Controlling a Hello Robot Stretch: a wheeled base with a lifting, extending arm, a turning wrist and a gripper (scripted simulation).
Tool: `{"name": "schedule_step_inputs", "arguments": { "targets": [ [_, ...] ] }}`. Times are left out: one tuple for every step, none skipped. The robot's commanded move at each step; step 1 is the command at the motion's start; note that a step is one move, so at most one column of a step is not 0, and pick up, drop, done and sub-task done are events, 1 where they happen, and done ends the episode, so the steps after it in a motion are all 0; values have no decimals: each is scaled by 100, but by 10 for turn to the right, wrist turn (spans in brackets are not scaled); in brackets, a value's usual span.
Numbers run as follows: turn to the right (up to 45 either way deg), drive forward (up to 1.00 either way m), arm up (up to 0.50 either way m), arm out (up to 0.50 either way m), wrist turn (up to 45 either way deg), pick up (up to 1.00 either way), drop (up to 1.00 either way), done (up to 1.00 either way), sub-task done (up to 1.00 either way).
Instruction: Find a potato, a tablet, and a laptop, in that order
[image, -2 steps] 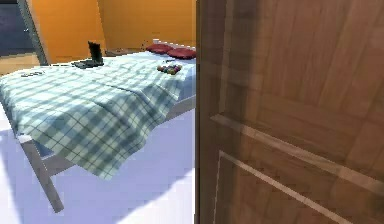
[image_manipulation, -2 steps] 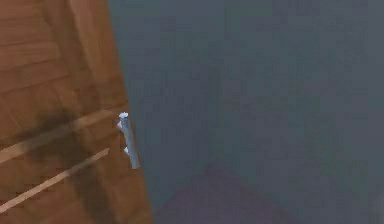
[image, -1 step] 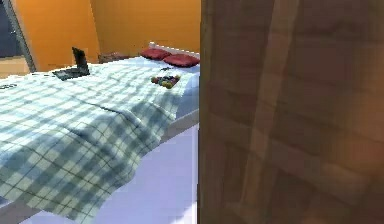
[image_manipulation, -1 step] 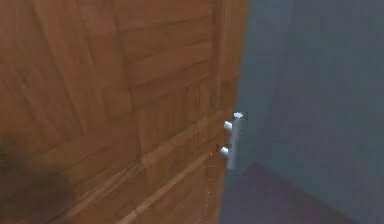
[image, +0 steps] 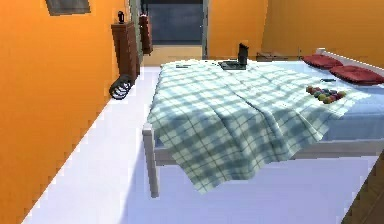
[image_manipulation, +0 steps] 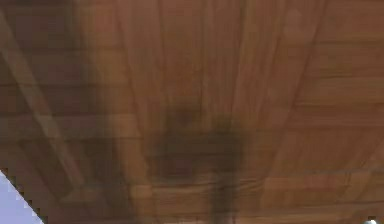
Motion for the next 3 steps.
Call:
{"name": "schedule_step_inputs", "arguments": {
  "targets": [
    [0,45,0,0,0,0,0,0,0],
    [-450,0,0,0,0,0,0,0,0],
    [-390,0,0,0,0,0,0,0,0]
  ]
}}
